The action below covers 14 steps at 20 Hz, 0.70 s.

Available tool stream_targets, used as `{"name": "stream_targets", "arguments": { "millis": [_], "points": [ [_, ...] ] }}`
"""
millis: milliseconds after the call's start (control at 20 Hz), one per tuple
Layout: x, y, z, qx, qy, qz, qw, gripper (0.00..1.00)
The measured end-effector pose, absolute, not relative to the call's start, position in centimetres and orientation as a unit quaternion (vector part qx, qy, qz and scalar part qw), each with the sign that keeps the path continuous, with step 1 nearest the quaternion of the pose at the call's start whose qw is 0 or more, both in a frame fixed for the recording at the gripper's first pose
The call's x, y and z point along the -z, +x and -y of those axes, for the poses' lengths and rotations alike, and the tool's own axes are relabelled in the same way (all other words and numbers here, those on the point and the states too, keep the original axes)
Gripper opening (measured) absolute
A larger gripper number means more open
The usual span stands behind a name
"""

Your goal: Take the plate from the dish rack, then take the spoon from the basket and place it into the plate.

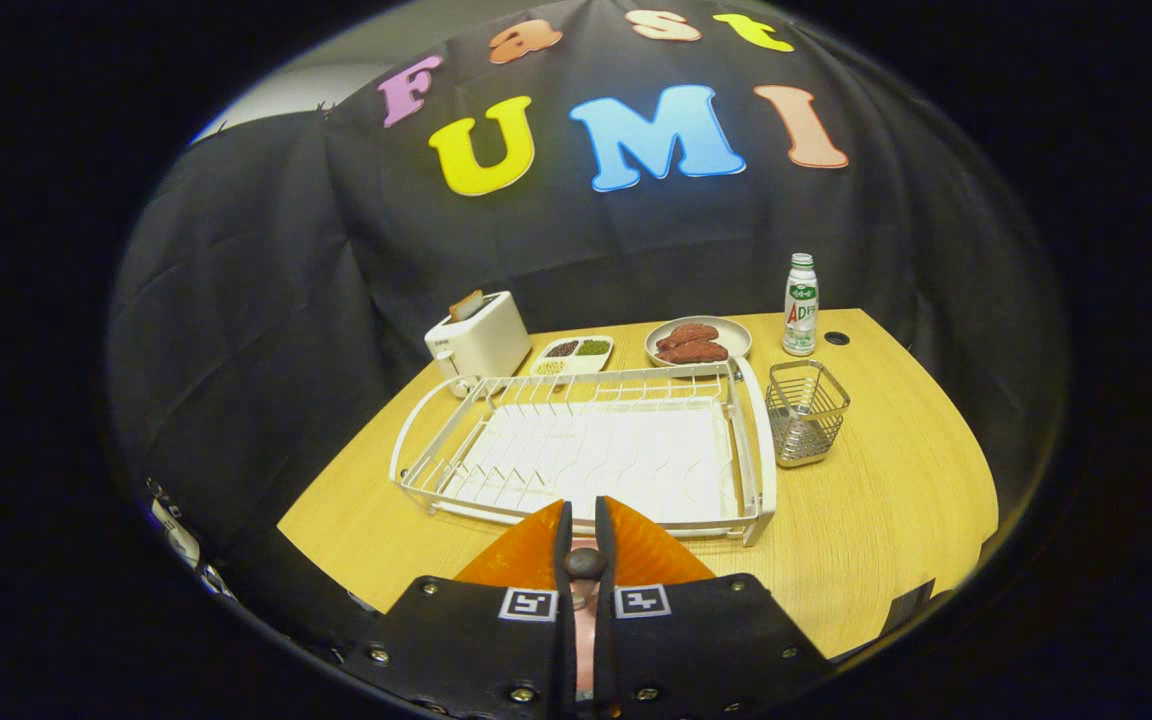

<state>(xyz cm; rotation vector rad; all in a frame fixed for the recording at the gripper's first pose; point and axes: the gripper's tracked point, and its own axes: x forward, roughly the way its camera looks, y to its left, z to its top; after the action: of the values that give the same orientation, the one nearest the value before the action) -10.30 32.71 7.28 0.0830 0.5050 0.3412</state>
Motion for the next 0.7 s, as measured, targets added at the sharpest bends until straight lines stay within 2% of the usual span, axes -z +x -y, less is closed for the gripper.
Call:
{"name": "stream_targets", "arguments": {
  "millis": [400, 700],
  "points": [
    [-4.8, -11.1, -37.2, -0.202, -0.016, -0.271, 0.941, 0.07],
    [-4.7, -10.5, -38.3, -0.203, -0.031, -0.268, 0.941, 0.07]
  ]
}}
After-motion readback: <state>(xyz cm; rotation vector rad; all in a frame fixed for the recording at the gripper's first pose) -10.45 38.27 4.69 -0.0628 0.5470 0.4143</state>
